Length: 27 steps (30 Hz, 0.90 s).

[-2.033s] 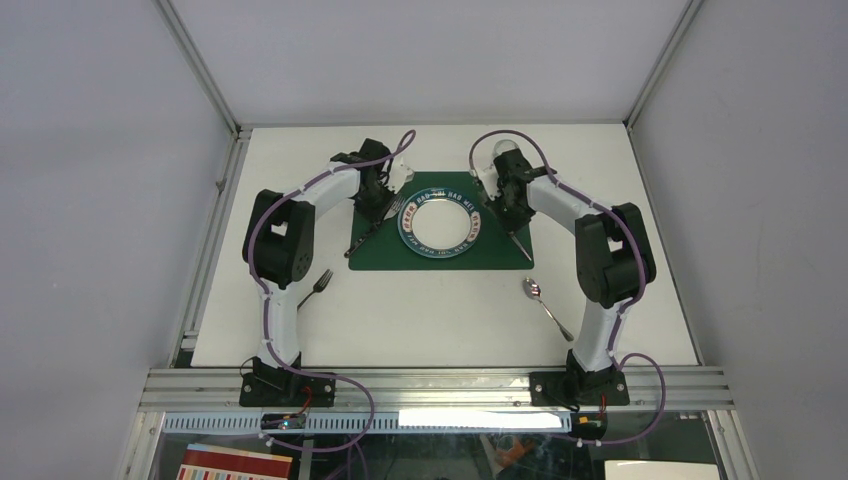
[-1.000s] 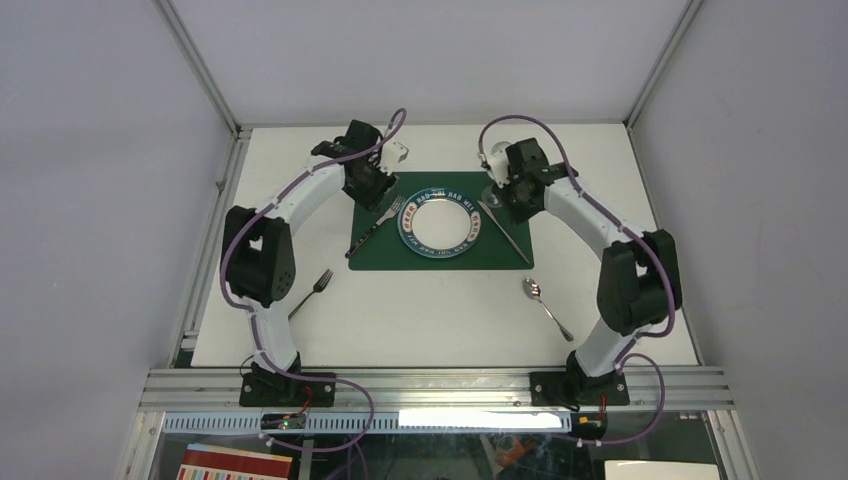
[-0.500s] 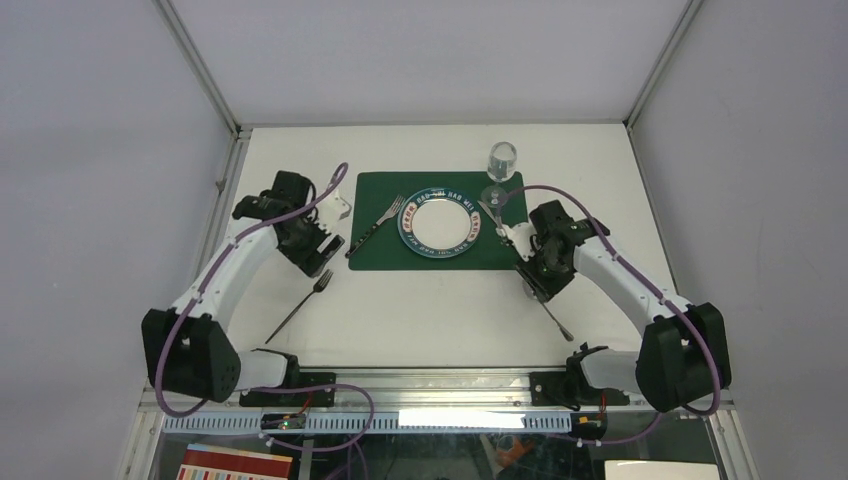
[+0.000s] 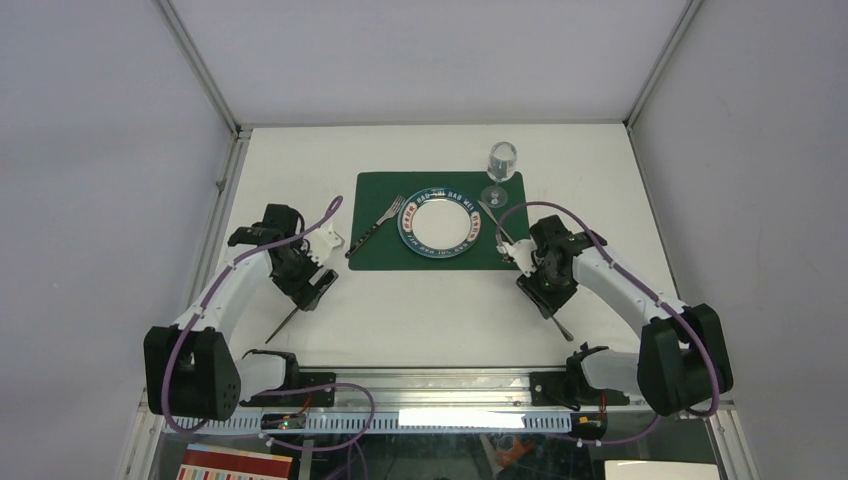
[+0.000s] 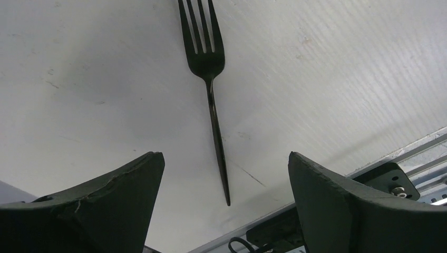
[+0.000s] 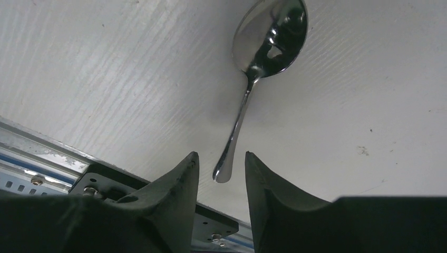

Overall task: Set the dinner table for one person
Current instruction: Pick up the fork at the center of the board.

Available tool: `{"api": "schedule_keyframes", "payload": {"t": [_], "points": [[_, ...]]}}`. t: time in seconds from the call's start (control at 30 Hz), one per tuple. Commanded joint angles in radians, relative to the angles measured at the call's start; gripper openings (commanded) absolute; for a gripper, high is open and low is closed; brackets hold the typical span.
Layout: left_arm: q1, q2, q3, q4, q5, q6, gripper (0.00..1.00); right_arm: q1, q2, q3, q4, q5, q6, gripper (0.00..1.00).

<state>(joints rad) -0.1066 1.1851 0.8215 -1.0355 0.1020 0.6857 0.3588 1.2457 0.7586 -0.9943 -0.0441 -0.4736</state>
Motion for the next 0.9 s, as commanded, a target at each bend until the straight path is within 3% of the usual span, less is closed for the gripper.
{"api": "schedule_keyframes", "payload": {"t": [0.0, 0.87], "points": [[0.043, 0.051, -0.007, 0.1, 0.066, 0.047, 0.92, -0.007, 0.036, -0.007, 0.072, 0.029, -0.036, 0.4], [0.061, 0.146, -0.032, 0.123, 0.069, 0.064, 0.91, -0.067, 0.192, -0.02, 0.188, -0.057, -0.096, 0.35]]}}
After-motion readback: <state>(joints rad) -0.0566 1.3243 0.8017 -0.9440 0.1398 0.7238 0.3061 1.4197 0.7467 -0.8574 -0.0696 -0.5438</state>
